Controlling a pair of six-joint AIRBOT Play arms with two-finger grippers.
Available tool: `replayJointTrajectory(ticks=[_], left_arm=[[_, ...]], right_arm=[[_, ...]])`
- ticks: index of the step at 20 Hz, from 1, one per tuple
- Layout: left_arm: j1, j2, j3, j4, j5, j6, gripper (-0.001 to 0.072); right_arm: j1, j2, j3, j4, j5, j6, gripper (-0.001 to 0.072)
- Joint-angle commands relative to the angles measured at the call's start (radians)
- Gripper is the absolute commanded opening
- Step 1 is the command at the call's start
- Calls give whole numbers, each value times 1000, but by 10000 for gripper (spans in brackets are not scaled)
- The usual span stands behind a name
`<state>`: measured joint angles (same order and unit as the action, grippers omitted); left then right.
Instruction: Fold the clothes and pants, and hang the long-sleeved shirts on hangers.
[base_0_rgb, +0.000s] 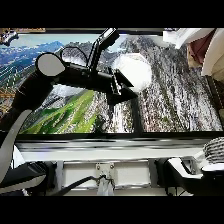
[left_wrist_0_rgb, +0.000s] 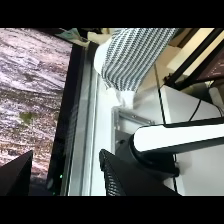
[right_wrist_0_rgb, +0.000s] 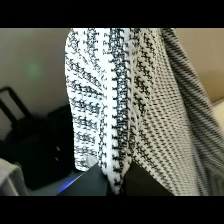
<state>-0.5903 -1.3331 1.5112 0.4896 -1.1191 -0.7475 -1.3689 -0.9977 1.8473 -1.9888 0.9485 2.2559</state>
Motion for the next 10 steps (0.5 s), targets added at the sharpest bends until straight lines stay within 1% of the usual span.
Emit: replayJointTrajectory(ticks=[1, 3, 5, 7, 8, 10], left_arm=[[1, 0, 0, 0, 0, -11, 426], [1, 0, 0, 0, 0, -17, 426], [1, 0, 0, 0, 0, -34, 426], [1, 0, 0, 0, 0, -34, 425], [1, 0, 0, 0, 0, -34, 425], [1, 0, 0, 0, -2, -34, 426]], right_arm=[[-107, -29, 26, 147, -66, -6, 45], [-147, -54, 63, 208, -63, -56, 45], [-183, -70, 87, 239, -60, -55, 45], [-212, -80, 90, 264, -42, -55, 45], [-221, -82, 90, 266, -18, -55, 46], [-222, -87, 90, 266, -16, -55, 46]])
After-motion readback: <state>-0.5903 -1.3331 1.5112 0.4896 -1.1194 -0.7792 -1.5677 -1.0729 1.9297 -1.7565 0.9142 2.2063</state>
